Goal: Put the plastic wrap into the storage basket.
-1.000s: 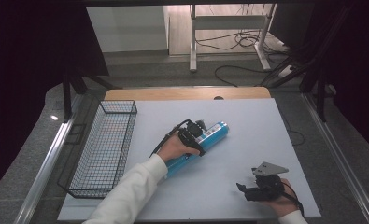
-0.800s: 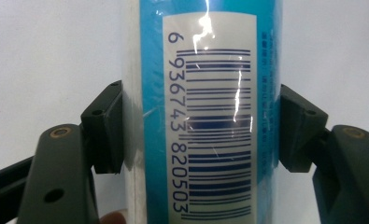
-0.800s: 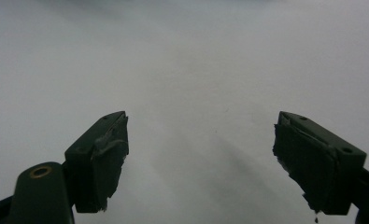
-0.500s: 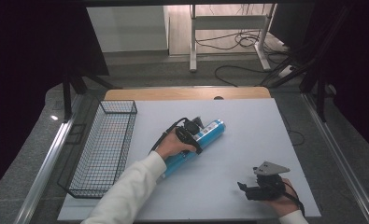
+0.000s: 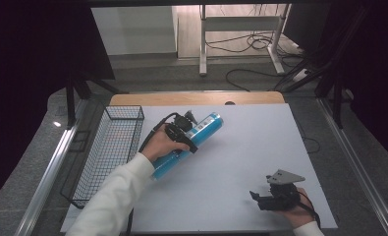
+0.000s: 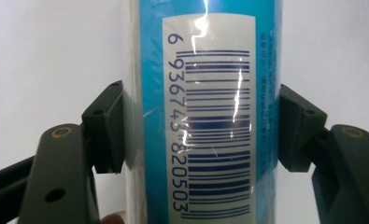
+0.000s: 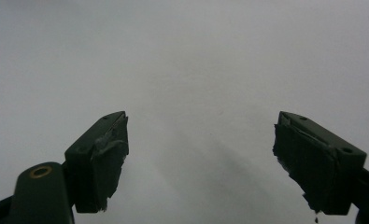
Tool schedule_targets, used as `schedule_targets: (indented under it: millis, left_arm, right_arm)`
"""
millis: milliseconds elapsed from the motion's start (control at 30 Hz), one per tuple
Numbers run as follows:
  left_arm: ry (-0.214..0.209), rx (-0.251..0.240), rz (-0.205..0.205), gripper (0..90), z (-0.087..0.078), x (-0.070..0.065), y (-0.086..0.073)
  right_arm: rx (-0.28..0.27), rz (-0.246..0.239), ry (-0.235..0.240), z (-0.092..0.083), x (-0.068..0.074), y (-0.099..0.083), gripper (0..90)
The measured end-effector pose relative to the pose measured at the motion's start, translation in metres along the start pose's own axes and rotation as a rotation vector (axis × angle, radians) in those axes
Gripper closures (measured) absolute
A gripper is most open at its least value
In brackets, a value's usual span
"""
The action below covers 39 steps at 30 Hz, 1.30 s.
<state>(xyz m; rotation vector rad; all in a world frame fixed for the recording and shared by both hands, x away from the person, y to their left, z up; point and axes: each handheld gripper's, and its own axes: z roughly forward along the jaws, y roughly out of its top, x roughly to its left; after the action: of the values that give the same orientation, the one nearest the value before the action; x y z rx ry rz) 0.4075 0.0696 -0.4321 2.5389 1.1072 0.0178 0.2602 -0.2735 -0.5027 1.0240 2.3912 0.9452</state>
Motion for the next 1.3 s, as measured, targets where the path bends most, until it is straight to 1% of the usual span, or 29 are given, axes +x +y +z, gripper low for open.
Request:
schedule_targets:
  millis: [67,100,133,200,267,333,433,567,600,667,700,733,767,800,833,867,933,1000,1100,1133,1167,1200,1300]
  left_arm:
    - [0.002,-0.013,-0.013,31.6,-0.011,0.003,-0.005]
    - [0.003,-0.017,-0.012,31.6,-0.015,0.003,-0.006]
    - [0.017,-0.021,-0.008,31.6,-0.023,0.005,-0.01]
    - [0.03,-0.05,-0.02,31.7,-0.036,0.006,-0.015]
    - [0.026,-0.066,-0.035,31.7,-0.047,0.011,-0.021]
    - [0.05,-0.073,-0.046,31.7,-0.059,0.015,-0.027]
    - [0.064,-0.073,-0.062,31.7,-0.069,0.021,-0.035]
    - [0.087,-0.075,-0.091,31.6,-0.084,0.033,-0.048]
    - [0.101,-0.076,-0.099,31.7,-0.088,0.036,-0.053]
    - [0.102,-0.078,-0.112,31.7,-0.093,0.042,-0.059]
    - [0.104,-0.087,-0.135,31.6,-0.098,0.048,-0.066]
    - [0.104,-0.087,-0.135,31.7,-0.098,0.048,-0.066]
    - [0.109,-0.088,-0.144,31.7,-0.1,0.051,-0.07]
    - [0.113,-0.088,-0.155,31.6,-0.101,0.054,-0.073]
    - [0.117,-0.094,-0.18,31.6,-0.104,0.061,-0.081]
    - [0.117,-0.094,-0.18,31.6,-0.104,0.061,-0.081]
    - [0.131,-0.095,-0.193,31.6,-0.106,0.067,-0.088]
    - [0.131,-0.096,-0.221,31.7,-0.108,0.075,-0.099]
    - [0.14,-0.092,-0.248,31.6,-0.109,0.084,-0.108]
    - [0.151,-0.095,-0.279,31.6,-0.109,0.092,-0.116]
    - [0.151,-0.095,-0.279,31.6,-0.109,0.092,-0.116]
    - [0.155,-0.1,-0.3,31.6,-0.108,0.096,-0.12]
    - [0.155,-0.102,-0.335,31.6,-0.107,0.106,-0.13]
  right_arm:
    - [0.0,-0.001,0.0,0.0,0.0,0.0,18.7]
    - [-0.001,-0.001,0.0,0.0,0.0,0.0,18.7]
    - [-0.001,-0.002,0.0,0.0,0.0,0.0,18.7]
    - [-0.002,-0.003,0.002,0.0,0.0,0.001,18.7]
    - [-0.002,-0.003,0.004,0.0,0.0,0.001,18.7]
    - [-0.002,-0.004,0.007,0.001,-0.001,0.001,18.7]
    - [-0.005,-0.009,0.009,0.001,-0.001,0.002,18.7]
    - [-0.011,-0.011,0.011,0.001,-0.001,0.003,18.7]
    - [-0.01,-0.009,0.011,0.001,-0.001,0.003,18.7]
    - [-0.01,-0.012,0.013,0.002,-0.001,0.004,18.7]
    - [-0.009,-0.013,0.013,0.002,-0.001,0.004,18.6]
    - [-0.009,-0.013,0.013,0.002,-0.001,0.004,18.6]
    - [-0.009,-0.014,0.013,0.002,0.0,0.004,18.6]
    - [-0.008,-0.014,0.013,0.002,0.0,0.004,18.6]
    - [-0.011,-0.015,0.013,0.002,0.0,0.005,18.6]
    - [-0.011,-0.014,0.013,0.002,0.0,0.005,18.6]
    - [-0.011,-0.014,0.012,0.002,0.001,0.005,18.6]
    - [-0.011,-0.014,0.012,0.002,0.001,0.005,18.6]
    - [-0.011,-0.013,0.012,0.002,0.001,0.005,18.6]
    - [-0.011,-0.014,0.012,0.002,0.001,0.005,18.6]
    - [-0.011,-0.014,0.012,0.002,0.001,0.005,18.6]
    - [-0.011,-0.014,0.012,0.002,0.001,0.005,18.6]
    - [-0.012,-0.013,0.009,0.002,0.001,0.006,18.6]
